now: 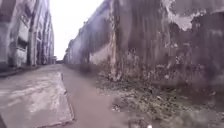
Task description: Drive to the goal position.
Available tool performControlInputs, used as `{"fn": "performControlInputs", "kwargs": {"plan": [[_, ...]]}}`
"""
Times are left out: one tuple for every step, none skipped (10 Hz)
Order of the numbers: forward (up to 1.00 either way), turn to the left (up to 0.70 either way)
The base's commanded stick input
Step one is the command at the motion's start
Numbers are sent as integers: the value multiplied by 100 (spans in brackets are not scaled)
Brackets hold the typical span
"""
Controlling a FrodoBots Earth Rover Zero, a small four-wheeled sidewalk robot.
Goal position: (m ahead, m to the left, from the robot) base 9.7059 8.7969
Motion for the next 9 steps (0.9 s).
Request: {"fn": "performControlInputs", "kwargs": {"plan": [[50, 42], [50, 50], [50, 38], [50, 2], [16, 0], [0, 19], [0, 46], [0, 14], [0, 0]]}}
